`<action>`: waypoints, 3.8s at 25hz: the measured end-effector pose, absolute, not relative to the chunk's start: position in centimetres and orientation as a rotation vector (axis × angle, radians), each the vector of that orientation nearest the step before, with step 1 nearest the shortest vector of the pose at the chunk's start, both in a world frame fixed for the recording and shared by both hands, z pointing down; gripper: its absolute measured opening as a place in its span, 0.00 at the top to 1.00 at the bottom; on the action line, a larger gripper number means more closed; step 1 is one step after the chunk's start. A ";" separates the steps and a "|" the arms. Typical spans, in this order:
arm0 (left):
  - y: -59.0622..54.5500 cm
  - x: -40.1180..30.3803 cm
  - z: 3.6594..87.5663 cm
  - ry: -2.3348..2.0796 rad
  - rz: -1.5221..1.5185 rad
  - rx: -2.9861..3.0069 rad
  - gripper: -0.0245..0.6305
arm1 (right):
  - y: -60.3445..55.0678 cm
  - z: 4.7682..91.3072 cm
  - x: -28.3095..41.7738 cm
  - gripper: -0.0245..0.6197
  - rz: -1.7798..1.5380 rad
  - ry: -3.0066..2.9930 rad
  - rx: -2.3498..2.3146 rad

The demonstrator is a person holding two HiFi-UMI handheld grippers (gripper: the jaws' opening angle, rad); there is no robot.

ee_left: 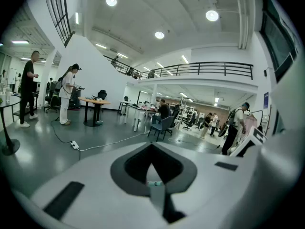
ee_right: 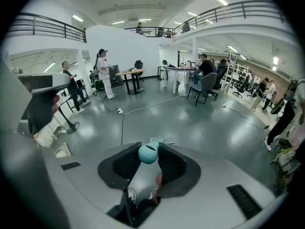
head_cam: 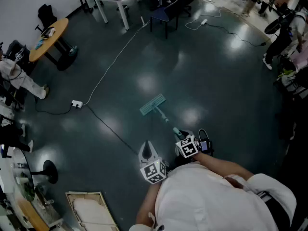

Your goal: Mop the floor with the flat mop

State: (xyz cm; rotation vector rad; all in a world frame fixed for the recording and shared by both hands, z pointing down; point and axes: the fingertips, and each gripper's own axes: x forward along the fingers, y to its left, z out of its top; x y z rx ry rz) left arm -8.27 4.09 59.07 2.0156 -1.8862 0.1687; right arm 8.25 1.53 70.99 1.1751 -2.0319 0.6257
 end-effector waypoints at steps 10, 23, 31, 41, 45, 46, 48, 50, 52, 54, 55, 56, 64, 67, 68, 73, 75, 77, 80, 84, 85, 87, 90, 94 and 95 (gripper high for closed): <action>3.9 -6.9 59.5 -1.869 0.177 2.033 0.95 | 1.1 70.4 8.7 0.78 0.612 -2.045 1.179; 2.1 -7.4 62.6 -1.814 0.230 1.955 0.95 | 0.1 69.7 7.7 0.78 0.561 -2.088 1.227; -1.8 -6.9 61.6 -1.847 0.218 1.913 0.95 | -5.3 71.4 6.2 0.78 0.552 -2.106 1.220; -5.2 -9.4 60.7 -1.955 0.176 1.818 0.95 | -19.7 74.2 0.2 0.79 0.513 -2.148 1.246; -5.0 -11.5 61.2 -1.989 0.184 1.762 0.95 | -24.6 76.5 -2.3 0.79 0.508 -2.123 1.246; -4.7 -11.9 61.3 -1.996 0.188 1.755 0.95 | -25.3 76.8 -2.7 0.79 0.504 -2.124 1.248; -4.2 -12.8 61.4 -2.004 0.196 1.752 0.95 | -26.2 76.6 -3.3 0.79 0.491 -2.137 1.254; -4.1 -13.8 61.4 -2.013 0.209 1.764 0.95 | -26.3 75.8 -3.5 0.79 0.489 -2.150 1.260; -3.7 -14.7 61.3 -2.024 0.222 1.777 0.95 | -25.0 74.6 -3.0 0.79 0.505 -2.157 1.264; -2.9 -15.3 61.2 -2.020 0.216 1.783 0.95 | -22.1 72.9 -1.6 0.79 0.520 -2.164 1.257; -2.5 -15.4 61.2 -2.014 0.207 1.786 0.95 | -20.3 71.8 -0.6 0.79 0.522 -2.168 1.251; -2.2 -15.4 61.1 -2.008 0.195 1.789 0.95 | -18.3 70.8 0.6 0.79 0.520 -2.173 1.243; -2.0 -13.6 59.8 -1.931 0.121 1.881 0.95 | -2.6 66.4 7.4 0.79 0.521 -2.167 1.139; -2.2 -12.6 59.7 -1.911 0.119 1.893 0.95 | -0.5 66.9 7.4 0.79 0.490 -2.189 1.134; -2.3 -12.5 59.5 -1.906 0.118 1.894 0.95 | -0.6 66.7 6.8 0.79 0.470 -2.206 1.131; -2.0 -11.9 59.3 -1.913 0.122 1.867 0.95 | -3.7 70.2 4.0 0.79 0.444 -2.231 1.105; -1.6 -11.7 59.4 -1.931 0.134 1.847 0.95 | -6.6 72.2 2.8 0.79 0.443 -2.223 1.122; -1.6 -12.0 58.9 -1.955 0.146 1.820 0.95 | -10.7 73.2 0.6 0.79 0.450 -2.213 1.139; -0.8 -12.5 58.5 -1.970 0.164 1.773 0.95 | -16.6 75.9 -2.8 0.79 0.480 -2.167 1.146; 2.0 -14.9 59.5 -2.008 0.193 1.728 0.95 | -21.1 79.3 -7.0 0.79 0.475 -2.128 1.150; 2.6 -15.4 59.8 -2.020 0.202 1.725 0.95 | -21.8 79.4 -7.6 0.79 0.467 -2.131 1.156; 3.0 -16.2 60.3 -2.037 0.209 1.722 0.95 | -22.6 78.8 -8.2 0.79 0.449 -2.145 1.160; 2.6 -16.1 61.4 -2.033 0.194 1.726 0.95 | -21.4 77.3 -7.3 0.79 0.419 -2.163 1.149; 1.7 -14.7 61.9 -1.990 0.164 1.778 0.95 | -15.5 74.4 -4.2 0.79 0.428 -2.165 1.101; 1.5 -14.4 61.5 -1.982 0.157 1.799 0.95 | -13.7 73.1 -3.2 0.79 0.436 -2.166 1.086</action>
